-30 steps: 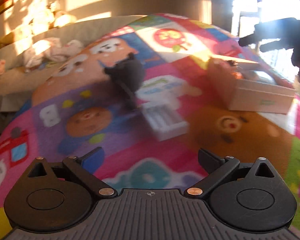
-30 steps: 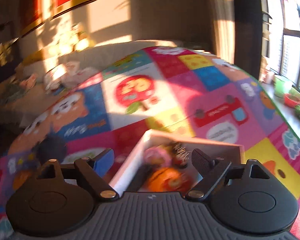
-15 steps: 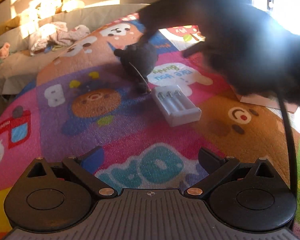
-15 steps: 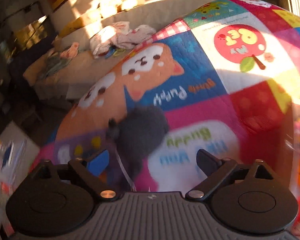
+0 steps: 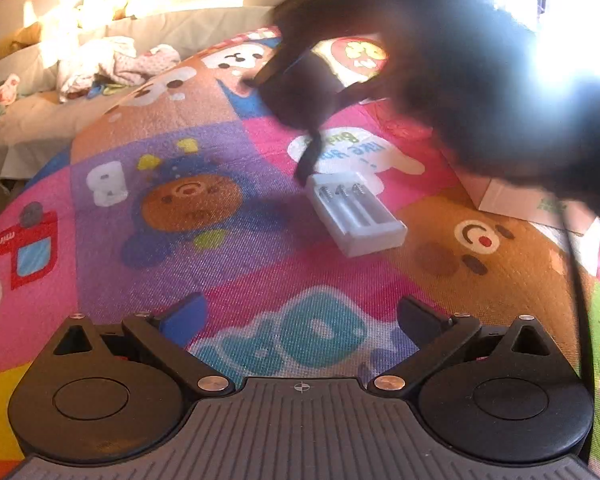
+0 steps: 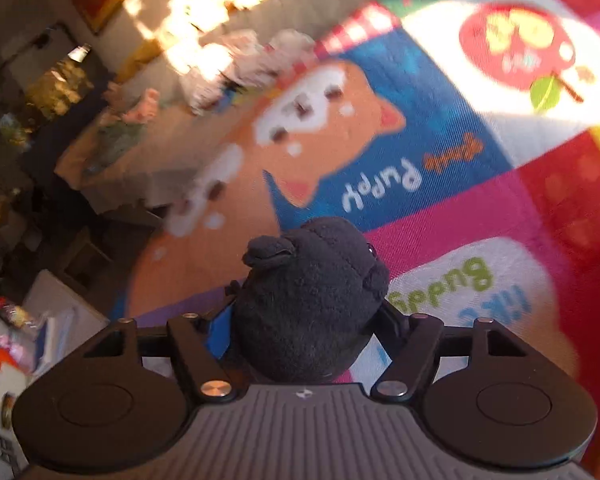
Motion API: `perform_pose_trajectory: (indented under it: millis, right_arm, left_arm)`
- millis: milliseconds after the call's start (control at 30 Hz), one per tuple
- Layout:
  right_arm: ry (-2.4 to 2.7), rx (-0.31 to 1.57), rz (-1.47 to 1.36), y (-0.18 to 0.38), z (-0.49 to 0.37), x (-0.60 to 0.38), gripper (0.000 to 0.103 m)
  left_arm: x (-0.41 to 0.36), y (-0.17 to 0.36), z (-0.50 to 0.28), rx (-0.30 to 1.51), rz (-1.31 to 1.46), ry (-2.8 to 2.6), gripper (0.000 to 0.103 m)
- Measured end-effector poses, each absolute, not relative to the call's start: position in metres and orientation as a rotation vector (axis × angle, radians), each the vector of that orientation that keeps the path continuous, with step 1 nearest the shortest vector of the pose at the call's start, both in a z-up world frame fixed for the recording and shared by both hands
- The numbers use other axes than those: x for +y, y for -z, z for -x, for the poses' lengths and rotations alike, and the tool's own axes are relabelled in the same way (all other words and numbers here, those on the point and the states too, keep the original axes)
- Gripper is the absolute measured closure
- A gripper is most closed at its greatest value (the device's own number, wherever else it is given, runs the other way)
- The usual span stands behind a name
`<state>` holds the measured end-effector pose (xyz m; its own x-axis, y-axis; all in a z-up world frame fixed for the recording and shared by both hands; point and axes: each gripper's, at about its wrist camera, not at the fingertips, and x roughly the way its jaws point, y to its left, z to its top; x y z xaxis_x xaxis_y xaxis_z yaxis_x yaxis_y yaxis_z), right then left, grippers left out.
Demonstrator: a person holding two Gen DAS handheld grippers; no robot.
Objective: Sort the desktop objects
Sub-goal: 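Grasp the black plush toy with the right tool and lift it, then set the plush toy against the box side and open the right tool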
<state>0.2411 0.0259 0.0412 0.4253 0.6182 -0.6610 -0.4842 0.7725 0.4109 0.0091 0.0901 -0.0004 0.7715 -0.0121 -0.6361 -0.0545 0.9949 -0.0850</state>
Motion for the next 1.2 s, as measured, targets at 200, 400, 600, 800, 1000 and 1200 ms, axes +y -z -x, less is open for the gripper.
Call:
perform_pose_trajectory:
  millis: [200, 400, 600, 800, 1000, 1200]
  right_arm:
    - [-0.770, 0.713, -0.097, -0.108, -0.154, -0.079, 0.033]
    - [-0.541, 0.546, 0.332, -0.115, -0.063, -0.162, 0.032]
    - [-0.383, 0.613, 0.637, -0.050, -0.049, -0.187, 0.032]
    - [-0.424, 0.562, 0.785, -0.001, -0.052, -0.165, 0.021]
    - [-0.542, 0.481, 0.549, -0.029, -0.034, -0.172, 0.016]
    - [-0.551, 0.478, 0.223, -0.048, 0.002, -0.216, 0.004]
  left_arm:
    - [0.092, 0.001, -0.011, 0.690, 0.105, -0.025, 0.000]
    - [0.092, 0.001, -0.010, 0.692, 0.100, -0.033, 0.000]
    - [0.088, 0.002, -0.013, 0.707, 0.062, -0.061, 0.000]
    - [0.087, 0.003, -0.012, 0.712, 0.055, -0.090, 0.000]
    - [0.088, 0.000, -0.014, 0.705, 0.064, -0.077, 0.000]
    - [0.071, -0.013, -0.040, 0.679, 0.141, 0.002, 0.000]
